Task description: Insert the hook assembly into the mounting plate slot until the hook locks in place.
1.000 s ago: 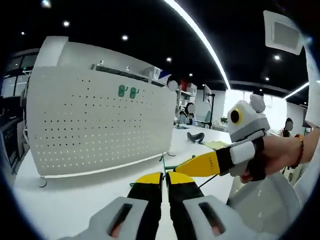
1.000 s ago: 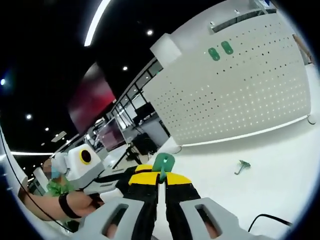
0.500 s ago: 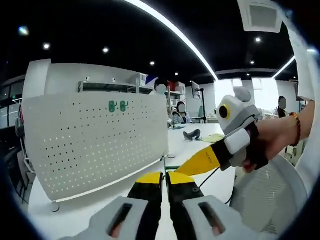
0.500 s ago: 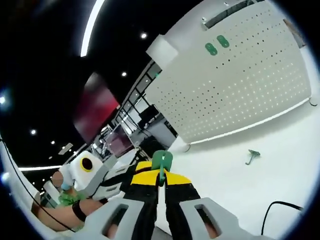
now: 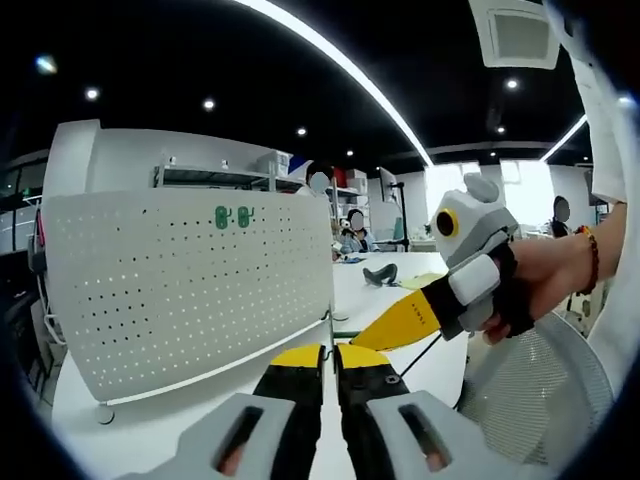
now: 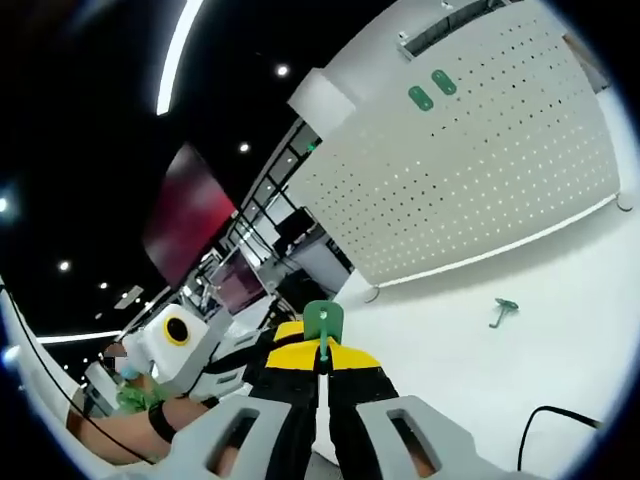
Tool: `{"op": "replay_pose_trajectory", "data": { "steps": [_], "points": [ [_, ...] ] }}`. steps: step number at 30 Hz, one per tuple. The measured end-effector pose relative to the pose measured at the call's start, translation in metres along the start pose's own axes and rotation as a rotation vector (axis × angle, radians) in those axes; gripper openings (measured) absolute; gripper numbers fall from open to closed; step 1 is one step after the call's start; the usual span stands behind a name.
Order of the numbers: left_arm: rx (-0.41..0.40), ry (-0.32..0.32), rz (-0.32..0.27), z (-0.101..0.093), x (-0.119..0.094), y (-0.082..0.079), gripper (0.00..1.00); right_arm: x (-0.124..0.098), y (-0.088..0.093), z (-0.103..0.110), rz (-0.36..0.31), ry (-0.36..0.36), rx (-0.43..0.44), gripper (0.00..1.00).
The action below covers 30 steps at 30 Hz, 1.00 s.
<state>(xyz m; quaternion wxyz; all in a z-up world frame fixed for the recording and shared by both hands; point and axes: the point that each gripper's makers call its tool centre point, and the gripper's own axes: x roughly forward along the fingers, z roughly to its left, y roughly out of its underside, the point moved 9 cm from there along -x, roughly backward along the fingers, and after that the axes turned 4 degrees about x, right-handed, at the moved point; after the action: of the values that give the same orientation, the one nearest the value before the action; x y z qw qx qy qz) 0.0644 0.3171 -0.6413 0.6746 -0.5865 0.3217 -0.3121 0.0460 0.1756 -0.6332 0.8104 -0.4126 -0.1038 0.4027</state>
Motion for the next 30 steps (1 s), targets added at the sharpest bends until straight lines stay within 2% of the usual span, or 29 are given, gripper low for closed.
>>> {"op": "replay_pose_trajectory", "data": {
  "steps": [4,8,10,14,16,19,22,30],
  "points": [
    [-0.036,-0.016,0.007,0.006,0.000,0.001,0.05,0.005,-0.004,0.003,0.011,0.019,-0.055,0.00],
    [-0.055,-0.038,0.036,0.012,-0.003,0.004,0.10,0.008,-0.012,0.005,-0.011,0.033,-0.077,0.00],
    [-0.059,-0.047,0.024,0.014,-0.006,0.005,0.11,0.009,-0.016,0.003,-0.014,0.062,-0.109,0.00],
    [-0.078,-0.054,0.017,0.017,-0.009,0.007,0.11,0.011,-0.021,0.001,-0.042,0.076,-0.108,0.01],
    [-0.083,-0.059,0.016,0.018,-0.011,0.007,0.12,0.011,-0.024,-0.002,-0.043,0.115,-0.146,0.01],
    [-0.094,-0.064,0.004,0.019,-0.014,0.007,0.14,0.013,-0.030,-0.003,-0.090,0.117,-0.118,0.01],
    [-0.099,-0.067,-0.015,0.020,-0.018,0.005,0.17,0.017,-0.033,-0.003,-0.079,0.138,-0.143,0.00],
    [-0.086,-0.064,-0.011,0.021,-0.026,0.003,0.24,0.027,-0.054,-0.004,-0.134,0.187,-0.182,0.00]
  ]
}}
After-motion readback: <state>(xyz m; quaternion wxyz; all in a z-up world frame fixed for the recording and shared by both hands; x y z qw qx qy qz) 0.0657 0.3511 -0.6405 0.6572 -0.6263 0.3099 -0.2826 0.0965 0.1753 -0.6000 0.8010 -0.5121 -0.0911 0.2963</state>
